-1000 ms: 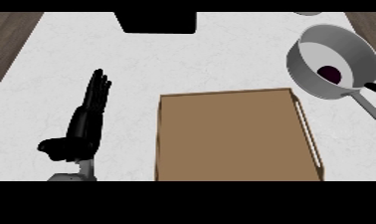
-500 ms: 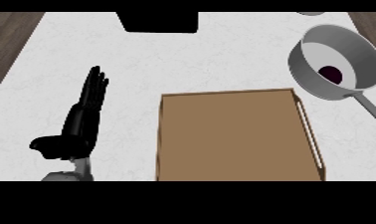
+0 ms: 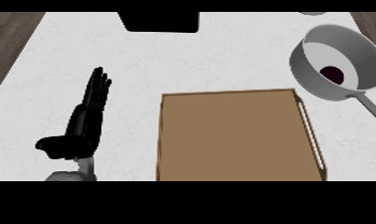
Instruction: Pick the eggplant from the tray and place it in the pot
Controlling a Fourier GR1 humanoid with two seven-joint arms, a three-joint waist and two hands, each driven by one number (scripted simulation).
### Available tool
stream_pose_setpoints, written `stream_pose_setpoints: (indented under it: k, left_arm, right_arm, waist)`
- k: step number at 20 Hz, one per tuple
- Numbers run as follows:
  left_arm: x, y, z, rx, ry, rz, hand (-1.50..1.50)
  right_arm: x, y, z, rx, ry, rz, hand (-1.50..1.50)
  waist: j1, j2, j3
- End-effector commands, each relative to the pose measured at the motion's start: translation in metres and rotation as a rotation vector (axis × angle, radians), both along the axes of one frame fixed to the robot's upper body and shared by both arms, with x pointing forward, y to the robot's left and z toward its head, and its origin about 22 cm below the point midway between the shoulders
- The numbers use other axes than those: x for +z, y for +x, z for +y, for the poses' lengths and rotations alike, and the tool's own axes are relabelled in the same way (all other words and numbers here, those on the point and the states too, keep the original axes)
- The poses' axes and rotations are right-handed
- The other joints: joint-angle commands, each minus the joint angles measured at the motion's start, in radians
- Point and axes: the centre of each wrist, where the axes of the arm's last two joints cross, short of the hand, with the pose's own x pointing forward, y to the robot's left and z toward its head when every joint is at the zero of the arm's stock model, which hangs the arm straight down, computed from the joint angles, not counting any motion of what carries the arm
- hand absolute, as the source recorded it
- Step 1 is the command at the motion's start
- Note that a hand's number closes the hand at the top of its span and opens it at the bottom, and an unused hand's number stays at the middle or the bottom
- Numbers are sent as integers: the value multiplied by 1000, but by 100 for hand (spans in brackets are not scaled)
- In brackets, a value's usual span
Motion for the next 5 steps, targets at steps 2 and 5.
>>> stream_pose_setpoints:
  k: [2,5]
  left_arm:
    - [3,-1,-8,-15,-4,4,0]
    - [1,-1,-13,-17,6,-18,0]
  right_arm:
    - [-13,-9,1,-98,39,-41,-150]
    - [6,-27,-17,-103,26,-45,-150]
  waist:
    - [7,1,2]
    - [1,1,2]
